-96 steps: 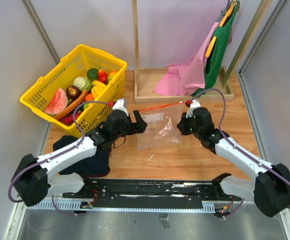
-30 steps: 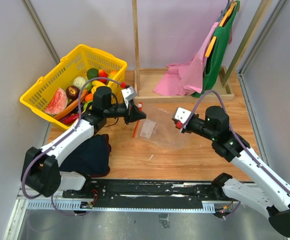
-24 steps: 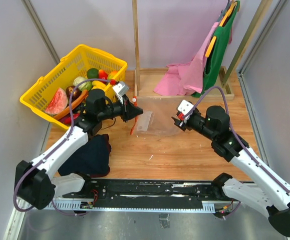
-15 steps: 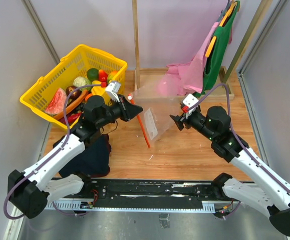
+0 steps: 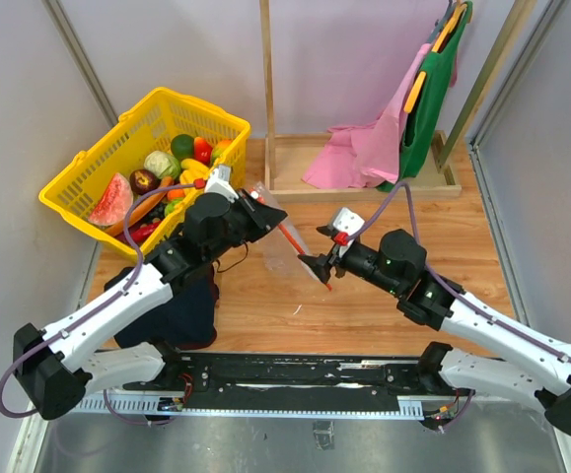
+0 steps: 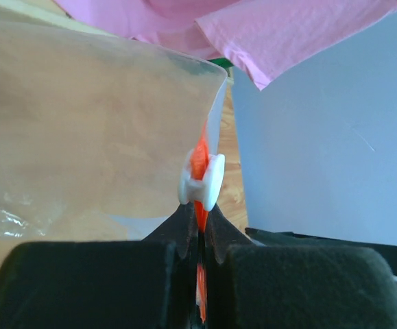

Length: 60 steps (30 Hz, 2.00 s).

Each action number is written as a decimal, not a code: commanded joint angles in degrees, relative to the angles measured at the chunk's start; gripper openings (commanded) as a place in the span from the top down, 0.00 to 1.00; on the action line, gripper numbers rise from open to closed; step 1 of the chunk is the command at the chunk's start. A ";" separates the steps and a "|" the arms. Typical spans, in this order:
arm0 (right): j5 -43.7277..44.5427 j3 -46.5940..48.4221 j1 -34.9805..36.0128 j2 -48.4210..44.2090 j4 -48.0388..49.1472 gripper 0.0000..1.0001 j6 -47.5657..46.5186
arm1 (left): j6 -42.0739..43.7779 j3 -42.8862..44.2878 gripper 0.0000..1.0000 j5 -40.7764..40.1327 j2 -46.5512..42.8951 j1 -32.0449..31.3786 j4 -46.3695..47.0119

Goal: Place the food in the zip-top bag and seal the zipper
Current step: Open the zipper of the food storage bag at the center of the board.

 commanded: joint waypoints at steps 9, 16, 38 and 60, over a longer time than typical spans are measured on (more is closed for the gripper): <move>13.06 3.62 6.83 7.25 2.46 0.36 1.01 | -4.50 3.73 1.00 -10.52 2.78 -4.74 -5.76; 17.88 4.09 6.85 6.19 -0.84 0.45 0.09 | -3.53 4.32 0.99 -11.48 3.29 -4.93 -6.84; 22.13 6.14 6.84 7.35 -4.63 0.99 -0.51 | -0.23 6.40 0.95 -9.71 4.26 -5.90 -8.36; 25.47 3.09 6.85 5.90 -1.00 0.99 20.91 | -4.93 -7.46 0.48 -4.44 -2.64 -5.90 11.33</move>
